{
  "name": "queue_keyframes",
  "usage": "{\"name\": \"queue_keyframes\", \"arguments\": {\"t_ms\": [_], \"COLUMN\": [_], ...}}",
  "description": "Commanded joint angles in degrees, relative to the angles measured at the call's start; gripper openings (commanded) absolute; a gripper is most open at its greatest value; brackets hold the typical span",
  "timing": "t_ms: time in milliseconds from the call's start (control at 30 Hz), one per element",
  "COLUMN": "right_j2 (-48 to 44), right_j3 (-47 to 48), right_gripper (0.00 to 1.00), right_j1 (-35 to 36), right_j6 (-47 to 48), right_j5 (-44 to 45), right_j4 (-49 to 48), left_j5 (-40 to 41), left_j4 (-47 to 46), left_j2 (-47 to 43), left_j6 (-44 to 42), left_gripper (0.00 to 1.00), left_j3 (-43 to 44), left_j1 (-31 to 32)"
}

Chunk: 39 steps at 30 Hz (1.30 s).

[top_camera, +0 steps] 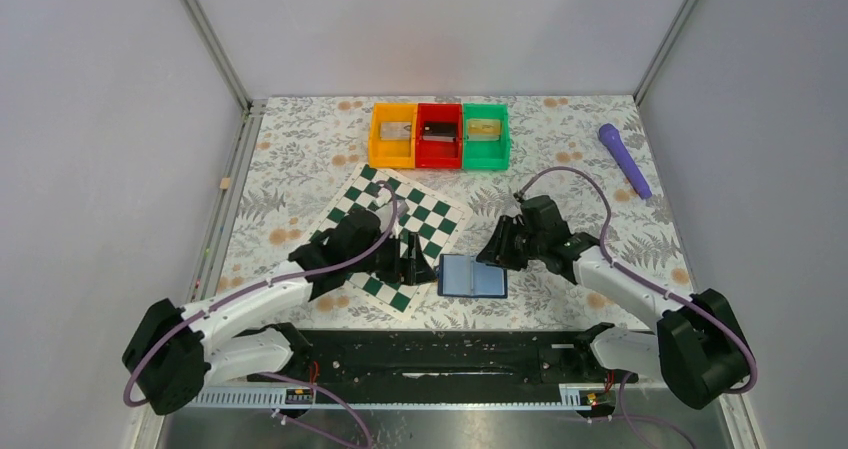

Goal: Take the credit cards out of the card holder
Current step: Remove the credit card from the card holder.

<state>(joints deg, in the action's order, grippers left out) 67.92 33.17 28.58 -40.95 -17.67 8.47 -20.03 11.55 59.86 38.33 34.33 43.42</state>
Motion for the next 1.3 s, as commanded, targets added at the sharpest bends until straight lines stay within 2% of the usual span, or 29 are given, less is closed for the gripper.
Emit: {"name": "queue_keyframes", "arguments": {"t_ms": [0, 100, 300, 567, 667, 867, 1100, 1267], "right_j2": [1.1, 4.5, 10.6, 12.8, 10.5, 3.5, -5.9, -10.6], "right_j3": [-0.8, -0.7, 1.2, -1.1, -4.2, -10.3, -14.2, -13.2], "right_gripper": [0.38, 0.39, 0.39, 0.39, 0.4, 0.4, 0.41, 0.44], "right_j1": [3.0, 4.7, 6.7, 8.9, 9.2, 9.2, 9.1, 9.2], "right_j6": [-2.7, -2.8, -3.8, -4.8, -5.6, -10.4, -12.3, -8.7], "right_j5": [-0.7, -0.6, -0.8, 3.1, 6.8, 13.8, 14.8, 12.3], "right_j4": [-7.7, -10.4, -13.2, -9.0, -3.9, -0.5, 0.7, -0.3], "left_j5": [-0.8, 0.6, 4.9, 8.0, 8.6, 11.5, 12.2, 11.3], "left_j4": [-8.2, -8.6, -8.0, -7.3, -7.0, -9.1, -12.0, -16.1], "left_j2": [4.5, 7.5, 7.7, 6.9, 7.2, 9.8, 16.9, 20.7], "left_j6": [1.1, 0.7, 0.7, 1.1, 0.4, 0.0, 0.2, 0.4], "left_gripper": [0.76, 0.75, 0.74, 0.74, 0.74, 0.74, 0.73, 0.71], "left_j3": [0.8, 1.6, 2.0, 0.2, -0.2, 0.9, 3.9, 4.8], "left_j1": [2.4, 3.9, 4.7, 4.8, 5.1, 8.2, 10.8, 11.4]}}
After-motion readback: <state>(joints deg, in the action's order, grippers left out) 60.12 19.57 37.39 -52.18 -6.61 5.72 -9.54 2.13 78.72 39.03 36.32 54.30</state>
